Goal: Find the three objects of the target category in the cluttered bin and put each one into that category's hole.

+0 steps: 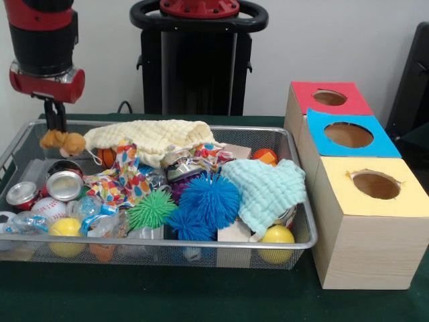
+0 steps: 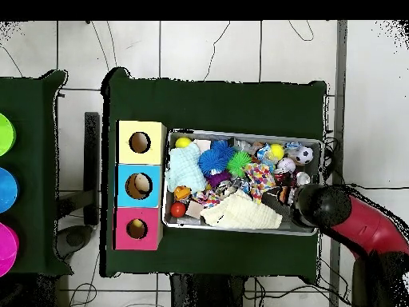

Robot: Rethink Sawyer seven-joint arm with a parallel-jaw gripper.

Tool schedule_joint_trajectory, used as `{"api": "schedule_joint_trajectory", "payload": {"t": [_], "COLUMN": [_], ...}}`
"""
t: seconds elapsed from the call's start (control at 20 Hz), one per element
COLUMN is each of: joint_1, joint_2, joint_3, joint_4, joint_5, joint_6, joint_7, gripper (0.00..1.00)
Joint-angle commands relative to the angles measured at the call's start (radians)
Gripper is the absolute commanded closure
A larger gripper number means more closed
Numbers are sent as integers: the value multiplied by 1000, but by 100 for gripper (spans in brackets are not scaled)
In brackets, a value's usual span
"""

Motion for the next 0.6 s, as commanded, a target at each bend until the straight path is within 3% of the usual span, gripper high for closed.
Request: {"api": "schedule_joint_trajectory", "payload": {"t": [0.05,0.6], "joint_1": [34,129], "joint_2": [-98,-256], "joint_3": [-3,-75], "joint_4": [101,181], "joint_5": [-15,20], "joint_6": [159,337], "joint_7": [57,121], "gripper": [100,100]}}
